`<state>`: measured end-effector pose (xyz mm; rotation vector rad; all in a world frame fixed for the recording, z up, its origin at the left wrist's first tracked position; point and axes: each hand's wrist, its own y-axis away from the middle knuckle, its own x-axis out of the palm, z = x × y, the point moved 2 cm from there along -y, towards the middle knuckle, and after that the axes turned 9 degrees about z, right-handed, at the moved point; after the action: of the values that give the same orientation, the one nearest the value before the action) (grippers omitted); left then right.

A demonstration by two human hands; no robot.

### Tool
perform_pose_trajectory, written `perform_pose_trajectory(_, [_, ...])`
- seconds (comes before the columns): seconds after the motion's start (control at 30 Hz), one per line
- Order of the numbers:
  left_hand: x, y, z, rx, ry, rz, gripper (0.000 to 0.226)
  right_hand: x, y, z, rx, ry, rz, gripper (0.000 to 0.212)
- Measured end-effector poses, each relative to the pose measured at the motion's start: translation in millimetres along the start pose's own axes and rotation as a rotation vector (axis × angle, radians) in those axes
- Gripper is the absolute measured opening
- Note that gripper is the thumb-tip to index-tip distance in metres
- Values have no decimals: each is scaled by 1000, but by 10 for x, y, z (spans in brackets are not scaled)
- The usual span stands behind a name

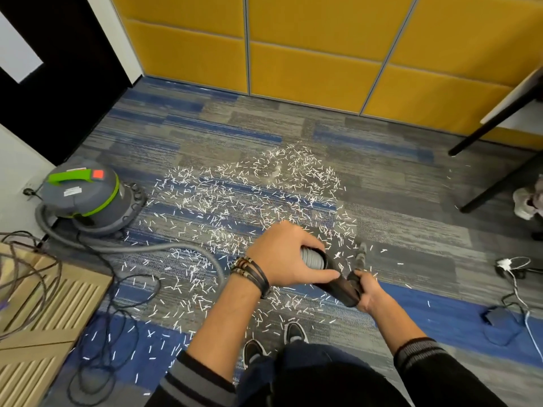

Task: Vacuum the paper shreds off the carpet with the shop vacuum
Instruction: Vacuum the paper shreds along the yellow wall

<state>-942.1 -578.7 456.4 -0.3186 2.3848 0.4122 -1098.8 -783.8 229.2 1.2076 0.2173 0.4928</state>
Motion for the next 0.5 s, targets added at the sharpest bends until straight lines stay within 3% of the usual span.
perform_pose_trajectory(0.13, [111,-22,-32,-53,55,34,63,-276,31,-28,41,48,-88,13])
perform_pose_trajectory(0.2, [136,-54,-47,-70,49,13,64,-377,61,61,56,72,-106,20])
perform_pose_trajectory(0.33, [88,-155,-215,16,42,-43,52,-385,123,285,1,67,-51,21])
perform_pose_trajectory(0.5, [150,-361,-387,61,14,-19,46,-504,-160,430,-14,82,-1,44])
